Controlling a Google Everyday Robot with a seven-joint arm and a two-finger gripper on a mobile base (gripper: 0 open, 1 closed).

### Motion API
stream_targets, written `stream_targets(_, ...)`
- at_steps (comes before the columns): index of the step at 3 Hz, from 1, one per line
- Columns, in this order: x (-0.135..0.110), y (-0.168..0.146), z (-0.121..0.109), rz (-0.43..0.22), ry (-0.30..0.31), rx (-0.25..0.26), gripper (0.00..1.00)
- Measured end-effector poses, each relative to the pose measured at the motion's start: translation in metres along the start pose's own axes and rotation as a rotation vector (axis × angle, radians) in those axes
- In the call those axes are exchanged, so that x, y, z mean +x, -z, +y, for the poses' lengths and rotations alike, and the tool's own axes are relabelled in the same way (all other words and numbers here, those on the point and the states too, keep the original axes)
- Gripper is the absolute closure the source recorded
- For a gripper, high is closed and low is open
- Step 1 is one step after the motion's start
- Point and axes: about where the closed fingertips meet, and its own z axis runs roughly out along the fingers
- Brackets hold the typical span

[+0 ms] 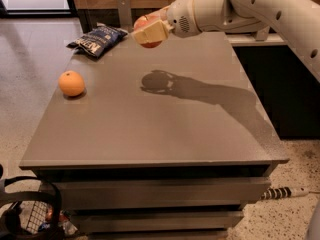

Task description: Move apple near blue chip bag

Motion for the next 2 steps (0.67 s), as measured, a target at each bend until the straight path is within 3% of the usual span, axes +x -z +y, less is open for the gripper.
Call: stream_targets(2, 0.005, -0.049, -0.084, 0.051, -0.014, 0.057, 1.0)
